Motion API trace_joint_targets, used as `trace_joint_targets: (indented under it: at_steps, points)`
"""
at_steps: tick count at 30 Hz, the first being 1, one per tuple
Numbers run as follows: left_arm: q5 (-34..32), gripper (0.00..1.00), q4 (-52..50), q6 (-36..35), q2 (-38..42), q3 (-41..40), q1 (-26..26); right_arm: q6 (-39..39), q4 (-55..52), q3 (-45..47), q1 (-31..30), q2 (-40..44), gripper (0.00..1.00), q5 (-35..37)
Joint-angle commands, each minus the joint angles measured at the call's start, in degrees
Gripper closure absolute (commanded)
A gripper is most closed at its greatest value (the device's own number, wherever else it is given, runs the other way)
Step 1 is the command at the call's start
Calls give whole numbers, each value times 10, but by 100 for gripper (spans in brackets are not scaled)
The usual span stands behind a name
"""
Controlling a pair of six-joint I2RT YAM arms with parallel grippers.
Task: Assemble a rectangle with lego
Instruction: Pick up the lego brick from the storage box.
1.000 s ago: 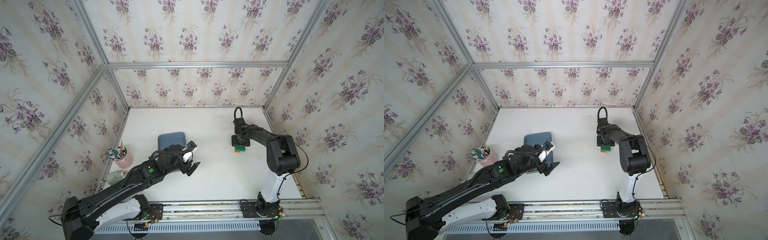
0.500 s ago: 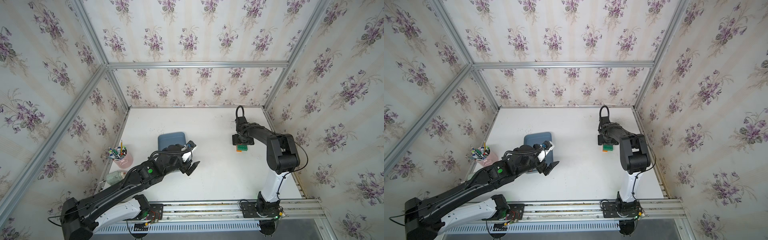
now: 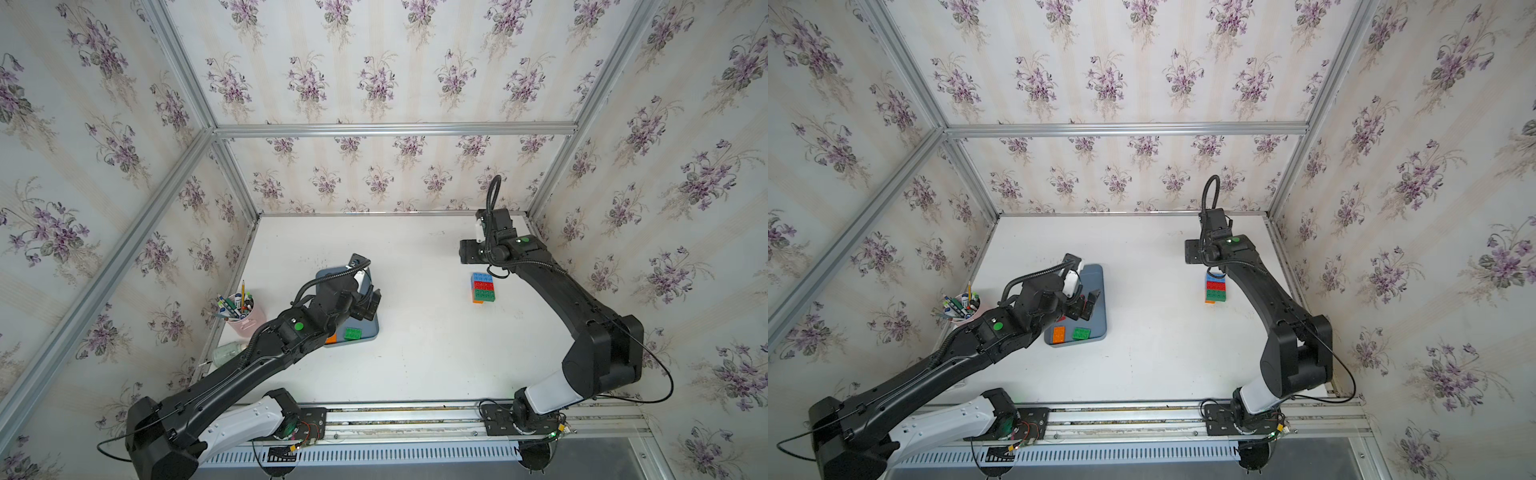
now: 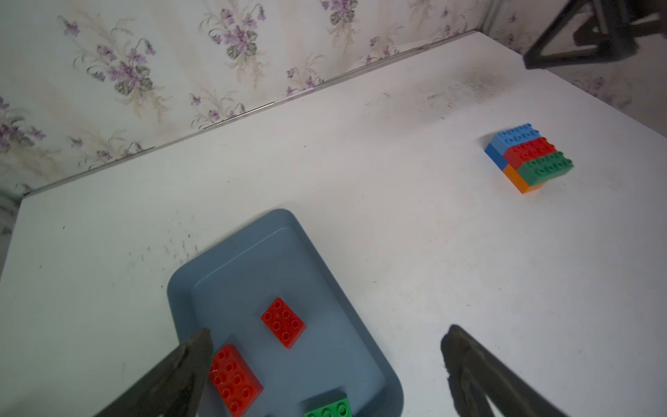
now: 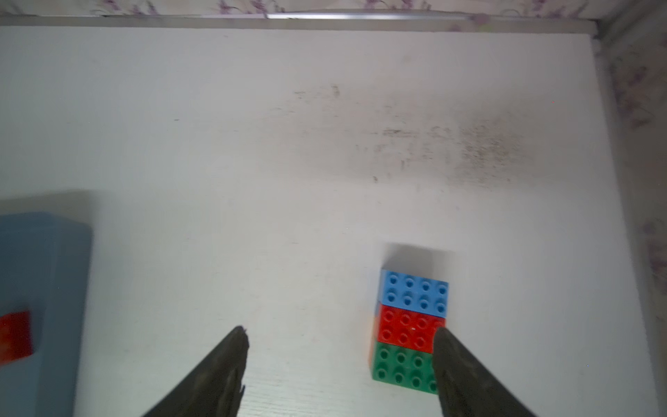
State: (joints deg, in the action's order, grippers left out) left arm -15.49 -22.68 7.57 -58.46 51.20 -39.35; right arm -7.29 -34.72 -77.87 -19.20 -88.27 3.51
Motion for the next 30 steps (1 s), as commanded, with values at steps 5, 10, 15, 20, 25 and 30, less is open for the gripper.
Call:
trace_joint_targets:
  at_steps: [5,10,15,20,25,30]
  points:
    - [86,0,-165,187,1,44,157,-12,58,-11,-158,2,28,-67]
    - [76,0,-295,212,1,101,193,-28,46,-74,-234,-63,33,-91]
    - [88,0,-322,254,67,85,220,-31,25,-130,-286,-154,33,-106]
    - [94,0,-323,278,112,56,225,-38,13,-173,-324,-221,34,-119]
    - [96,0,-324,287,111,32,228,-36,16,-183,-354,-264,35,-122]
    - [120,0,-307,279,114,14,229,-41,5,-218,-366,-316,37,-110]
